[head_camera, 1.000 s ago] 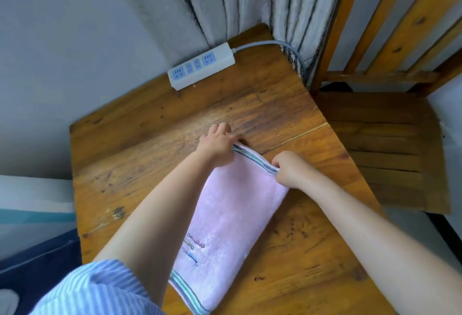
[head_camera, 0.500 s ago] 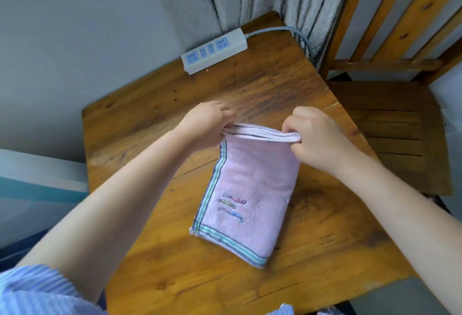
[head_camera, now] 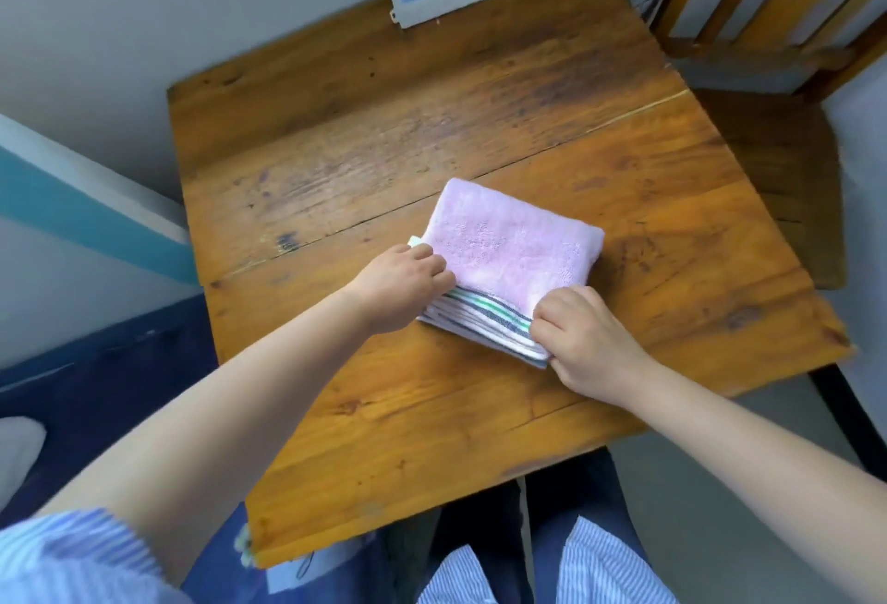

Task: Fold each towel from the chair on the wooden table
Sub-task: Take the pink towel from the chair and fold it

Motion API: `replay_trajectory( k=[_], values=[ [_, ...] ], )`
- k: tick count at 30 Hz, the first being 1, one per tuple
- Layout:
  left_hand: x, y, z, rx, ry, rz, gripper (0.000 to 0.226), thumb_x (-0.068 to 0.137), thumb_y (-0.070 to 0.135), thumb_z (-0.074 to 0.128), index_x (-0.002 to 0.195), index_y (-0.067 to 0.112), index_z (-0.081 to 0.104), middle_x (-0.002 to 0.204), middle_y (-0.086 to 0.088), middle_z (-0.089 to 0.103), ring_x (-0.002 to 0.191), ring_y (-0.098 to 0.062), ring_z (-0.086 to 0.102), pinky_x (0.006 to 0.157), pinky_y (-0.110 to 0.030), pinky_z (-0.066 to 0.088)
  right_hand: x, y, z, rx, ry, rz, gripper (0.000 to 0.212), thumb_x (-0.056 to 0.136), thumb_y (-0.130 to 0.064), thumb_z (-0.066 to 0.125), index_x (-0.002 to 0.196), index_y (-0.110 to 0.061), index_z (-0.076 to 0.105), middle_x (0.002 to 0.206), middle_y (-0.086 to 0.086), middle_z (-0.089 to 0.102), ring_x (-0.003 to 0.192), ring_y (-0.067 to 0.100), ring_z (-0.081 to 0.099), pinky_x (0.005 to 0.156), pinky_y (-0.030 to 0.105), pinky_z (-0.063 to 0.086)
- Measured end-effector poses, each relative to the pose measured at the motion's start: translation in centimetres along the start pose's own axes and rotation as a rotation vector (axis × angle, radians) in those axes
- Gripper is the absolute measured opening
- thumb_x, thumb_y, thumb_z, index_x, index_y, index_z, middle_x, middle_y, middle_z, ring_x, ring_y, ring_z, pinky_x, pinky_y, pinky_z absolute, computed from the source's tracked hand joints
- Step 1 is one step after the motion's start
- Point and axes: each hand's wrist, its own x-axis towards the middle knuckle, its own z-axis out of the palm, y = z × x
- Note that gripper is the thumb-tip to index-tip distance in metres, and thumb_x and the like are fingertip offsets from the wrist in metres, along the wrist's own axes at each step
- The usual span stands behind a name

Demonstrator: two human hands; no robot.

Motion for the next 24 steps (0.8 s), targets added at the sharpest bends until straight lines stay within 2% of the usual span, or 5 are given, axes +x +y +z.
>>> replay_trajectory(
  k=[4, 10, 14, 18, 24],
  values=[
    [-0.1, 1.0, 1.9, -0.033, 0.004, -0.008, 0.025, 0.090, 0.019, 0.043, 0.113, 0.012, 0.048, 0.114, -0.004, 0.052, 0.109, -0.023, 0.044, 0.082, -0.030, 0.032, -1.5, 0.0, 2.3, -0.055, 0.083, -0.040, 0.023, 0.048, 0.015, 0.067, 0.054, -0.004, 0.055, 0.061, 0.011, 0.057, 0.073, 0.022, 0.038, 0.070, 0.029, 0.031],
    [-1.1, 1.5, 4.3, -0.094, 0.044, -0.115, 0.028, 0.088, 0.013, 0.041, 0.114, 0.014, 0.048, 0.119, -0.002, 0.049, 0.114, -0.021, 0.043, 0.085, -0.030, 0.032, -2.5, 0.3, 1.9, 0.018, -0.003, -0.088, 0.026, 0.064, 0.015, 0.050, 0.078, 0.002, 0.068, 0.081, 0.017, 0.067, 0.076, 0.032, 0.066, 0.077, 0.040, 0.052],
    [-1.6, 2.9, 3.6, -0.467, 0.427, -0.296, 0.024, 0.076, 0.009, 0.048, 0.091, 0.000, 0.065, 0.091, -0.017, 0.064, 0.089, -0.035, 0.058, 0.074, -0.038, 0.044, -0.3, 2.4, -0.3, 0.024, 0.219, 0.134, 0.029, 0.069, 0.007, 0.043, 0.081, 0.009, 0.069, 0.085, 0.025, 0.068, 0.080, 0.041, 0.067, 0.073, 0.053, 0.053],
    [-0.3, 4.7, 3.2, -0.722, 0.473, -0.809, 0.035, 0.092, 0.023, 0.048, 0.123, 0.006, 0.052, 0.122, -0.016, 0.053, 0.114, -0.031, 0.045, 0.089, -0.039, 0.038, 4.3, 3.6, -0.4, -0.017, 0.005, 0.335, 0.035, 0.087, -0.007, 0.051, 0.121, -0.002, 0.056, 0.134, 0.021, 0.049, 0.130, 0.037, 0.039, 0.108, 0.052, 0.026],
    [1.4, 7.0, 6.0, -0.575, 0.125, -0.720, 0.058, 0.099, 0.038, 0.022, 0.148, 0.023, -0.005, 0.157, 0.000, -0.009, 0.145, -0.022, -0.009, 0.116, -0.043, 0.003, 5.4, 4.2, 3.7, -0.162, -0.412, 0.424, 0.063, 0.096, -0.044, 0.025, 0.146, -0.022, -0.006, 0.156, 0.002, -0.014, 0.143, 0.021, -0.016, 0.114, 0.042, -0.013]
  ],
)
